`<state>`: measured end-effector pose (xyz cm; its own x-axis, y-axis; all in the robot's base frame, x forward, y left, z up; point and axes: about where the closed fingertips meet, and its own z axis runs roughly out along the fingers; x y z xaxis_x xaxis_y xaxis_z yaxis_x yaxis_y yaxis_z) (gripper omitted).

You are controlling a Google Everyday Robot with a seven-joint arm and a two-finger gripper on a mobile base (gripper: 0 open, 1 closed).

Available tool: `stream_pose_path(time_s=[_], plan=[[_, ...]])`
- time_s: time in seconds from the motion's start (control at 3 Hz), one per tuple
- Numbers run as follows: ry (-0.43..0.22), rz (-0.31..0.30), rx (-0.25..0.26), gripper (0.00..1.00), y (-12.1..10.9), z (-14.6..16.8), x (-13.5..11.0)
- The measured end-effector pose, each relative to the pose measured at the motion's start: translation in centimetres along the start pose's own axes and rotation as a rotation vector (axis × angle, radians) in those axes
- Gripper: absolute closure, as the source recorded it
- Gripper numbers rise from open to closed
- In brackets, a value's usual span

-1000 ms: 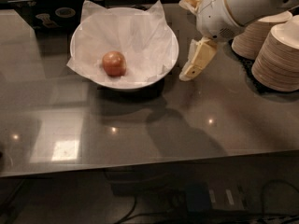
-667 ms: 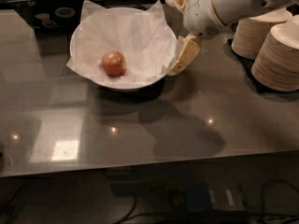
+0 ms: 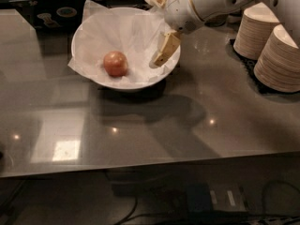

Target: Pick apple from white bowl

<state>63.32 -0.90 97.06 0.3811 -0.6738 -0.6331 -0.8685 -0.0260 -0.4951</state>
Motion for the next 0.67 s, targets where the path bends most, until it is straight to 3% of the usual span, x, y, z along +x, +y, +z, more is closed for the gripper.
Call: stream_pose_path(time_s=[0.67], plan=[[-0.039, -0.012, -0.1, 0.33, -0.6, 4.2, -1.0]])
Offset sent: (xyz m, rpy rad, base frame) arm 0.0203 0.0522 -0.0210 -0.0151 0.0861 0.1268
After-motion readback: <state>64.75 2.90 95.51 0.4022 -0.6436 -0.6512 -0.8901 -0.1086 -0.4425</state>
